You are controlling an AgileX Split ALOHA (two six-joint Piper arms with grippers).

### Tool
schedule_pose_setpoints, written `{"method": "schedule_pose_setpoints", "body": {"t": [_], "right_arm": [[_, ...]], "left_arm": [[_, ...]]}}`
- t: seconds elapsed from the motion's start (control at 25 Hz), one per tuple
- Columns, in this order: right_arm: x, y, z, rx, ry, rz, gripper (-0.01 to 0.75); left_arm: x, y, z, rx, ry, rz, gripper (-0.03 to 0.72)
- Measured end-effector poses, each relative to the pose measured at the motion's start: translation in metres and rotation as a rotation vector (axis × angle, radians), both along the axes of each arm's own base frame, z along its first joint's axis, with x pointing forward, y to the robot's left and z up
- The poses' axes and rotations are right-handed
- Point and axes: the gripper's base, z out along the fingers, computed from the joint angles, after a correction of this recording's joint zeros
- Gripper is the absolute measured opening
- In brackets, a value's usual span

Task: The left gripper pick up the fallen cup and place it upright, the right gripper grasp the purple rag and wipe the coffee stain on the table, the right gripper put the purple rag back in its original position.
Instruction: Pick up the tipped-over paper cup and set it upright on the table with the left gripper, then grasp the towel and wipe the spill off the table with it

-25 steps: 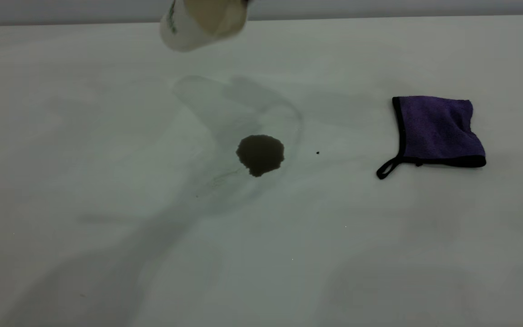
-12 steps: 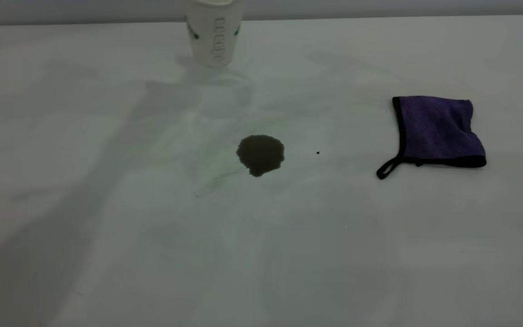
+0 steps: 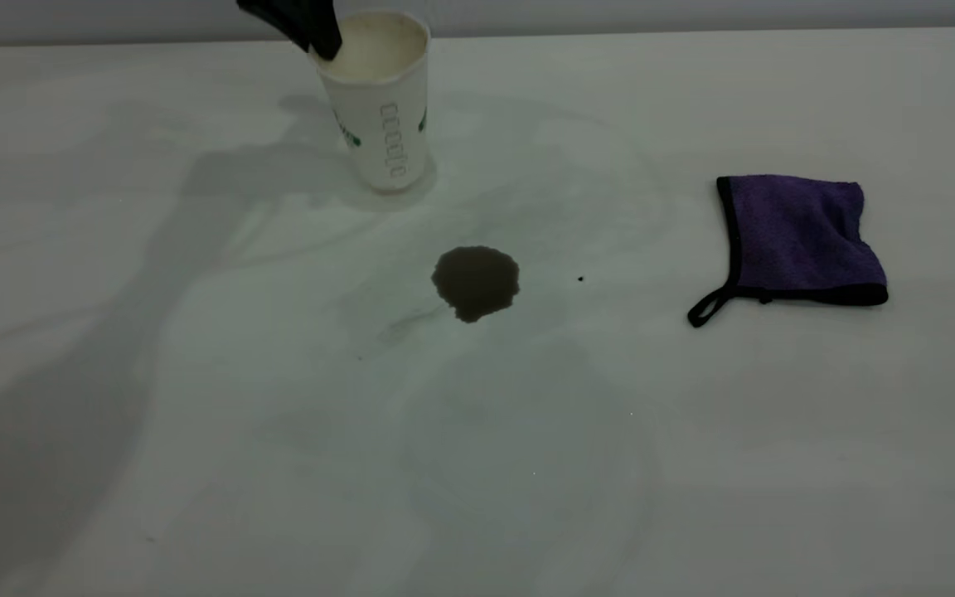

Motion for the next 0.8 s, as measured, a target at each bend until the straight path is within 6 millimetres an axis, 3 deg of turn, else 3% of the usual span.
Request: {"method": "schedule_pose_setpoints", "body": {"t": [0.16, 0.36, 0.44, 0.56, 0.8], "right_arm": [[0.000, 0.000, 0.000, 0.000, 0.000, 0.000, 0.237], [0.000, 0.000, 0.000, 0.000, 0.000, 0.000, 0.237], [0.000, 0.000, 0.000, 0.000, 0.000, 0.000, 0.237], [0.000, 0.000, 0.000, 0.000, 0.000, 0.000, 0.237], [0.000, 0.000, 0.000, 0.000, 0.000, 0.000, 0.237]], "left_arm": [[0.002, 0.000, -0.005, -0.002, -0.009, 0.003, 0.212], [0.001, 0.000, -0.002, -0.002, -0.009, -0.002, 0.511], [-0.001, 0.000, 0.012, -0.002, -0.015, -0.009, 0.626], [-0.006, 0.002, 0.058, 0.002, -0.066, -0.027, 0.702], [-0.048, 0.019, 0.183, 0.081, -0.183, -0.076, 0.664]]}}
